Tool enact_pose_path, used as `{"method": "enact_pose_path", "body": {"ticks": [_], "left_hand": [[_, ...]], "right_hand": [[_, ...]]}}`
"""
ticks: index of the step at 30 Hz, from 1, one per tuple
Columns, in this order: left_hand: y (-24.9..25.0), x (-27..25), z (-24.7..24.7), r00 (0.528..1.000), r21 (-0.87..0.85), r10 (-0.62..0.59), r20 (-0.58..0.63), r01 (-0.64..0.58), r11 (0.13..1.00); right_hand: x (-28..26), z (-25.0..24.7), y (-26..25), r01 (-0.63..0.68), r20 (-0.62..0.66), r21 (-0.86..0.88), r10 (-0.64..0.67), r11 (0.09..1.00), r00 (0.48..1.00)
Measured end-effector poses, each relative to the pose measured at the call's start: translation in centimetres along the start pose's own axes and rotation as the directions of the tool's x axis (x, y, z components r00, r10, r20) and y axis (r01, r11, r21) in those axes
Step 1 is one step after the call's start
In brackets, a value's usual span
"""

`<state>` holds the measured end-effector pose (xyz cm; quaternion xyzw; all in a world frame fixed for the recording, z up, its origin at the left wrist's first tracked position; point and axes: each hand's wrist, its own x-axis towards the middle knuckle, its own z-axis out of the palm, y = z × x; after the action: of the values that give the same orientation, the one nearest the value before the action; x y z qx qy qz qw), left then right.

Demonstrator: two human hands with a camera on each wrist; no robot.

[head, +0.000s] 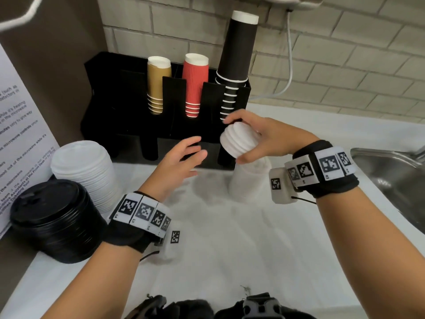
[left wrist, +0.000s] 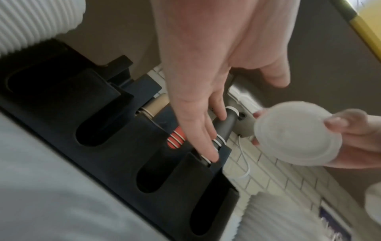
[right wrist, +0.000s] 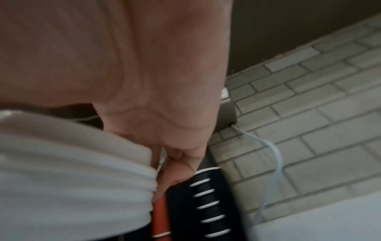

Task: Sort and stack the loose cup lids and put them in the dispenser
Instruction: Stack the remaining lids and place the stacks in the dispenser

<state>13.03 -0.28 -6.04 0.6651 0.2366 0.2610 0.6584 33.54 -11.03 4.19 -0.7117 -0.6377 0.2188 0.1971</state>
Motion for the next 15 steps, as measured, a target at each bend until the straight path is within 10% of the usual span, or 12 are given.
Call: {"method": "enact_pose_path", "body": {"ticks": [7,15], "left_hand": [[0.5,-0.6,0.1,0.980,-0.565,0.144,0.138,-0.042,0.824],[0.2,-1.3,-1.8,0.994,-0.583,0.093,0.051,-0.046,0.811]], "right_hand": [[2.6,3.7,-4.9,0.218,-0.006,0.189,-0.221,0.957,0.975],[3.7,5.5,-5.8,0.241,-0.050,0.176,-0.236,0.954,0.971]]}}
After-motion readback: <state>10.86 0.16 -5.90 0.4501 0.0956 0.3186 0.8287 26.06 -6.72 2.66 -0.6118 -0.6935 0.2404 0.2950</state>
